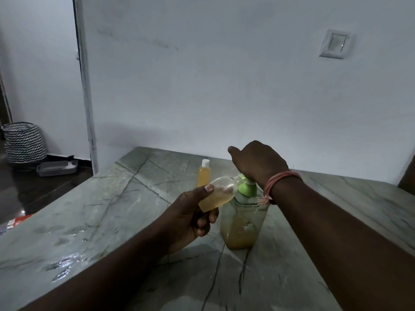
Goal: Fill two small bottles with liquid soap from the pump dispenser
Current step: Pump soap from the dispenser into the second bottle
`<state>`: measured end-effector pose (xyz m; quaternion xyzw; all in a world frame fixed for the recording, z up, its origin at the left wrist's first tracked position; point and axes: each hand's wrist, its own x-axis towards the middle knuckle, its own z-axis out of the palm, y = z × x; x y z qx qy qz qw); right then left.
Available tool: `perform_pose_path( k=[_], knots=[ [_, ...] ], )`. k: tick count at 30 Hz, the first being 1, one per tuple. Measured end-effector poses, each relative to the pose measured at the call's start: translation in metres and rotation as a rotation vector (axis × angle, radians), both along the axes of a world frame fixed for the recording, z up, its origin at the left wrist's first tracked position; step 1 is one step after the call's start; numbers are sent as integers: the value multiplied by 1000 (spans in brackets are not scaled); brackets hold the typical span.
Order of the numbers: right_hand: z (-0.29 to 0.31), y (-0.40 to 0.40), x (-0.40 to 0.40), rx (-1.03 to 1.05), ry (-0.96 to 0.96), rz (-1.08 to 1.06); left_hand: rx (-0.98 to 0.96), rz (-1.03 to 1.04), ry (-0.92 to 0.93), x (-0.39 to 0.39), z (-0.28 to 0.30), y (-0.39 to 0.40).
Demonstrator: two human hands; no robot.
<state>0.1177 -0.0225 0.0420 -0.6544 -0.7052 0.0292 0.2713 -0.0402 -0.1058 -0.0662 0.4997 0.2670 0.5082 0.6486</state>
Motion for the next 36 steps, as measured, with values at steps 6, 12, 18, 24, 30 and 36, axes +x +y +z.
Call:
perform_pose_path(
  k=[6,12,18,24,30,36],
  knots=[
    [15,-7,0,65,-154,16,-18,21,11,3,3,-4],
    [1,-2,1,44,38,-2,-10,27,15,2,2,-2],
    [12,-7,-1,18,-93,16,3,-3,-16,1,3,-2],
    [3,0,1,15,16,34,1,0,-5,0,0,0],
    [6,0,1,-66,-23,20,5,2,0,1,2,-2],
    [9,-2,0,78,-33,29,9,-28,-20,0,0,1]
  ],
)
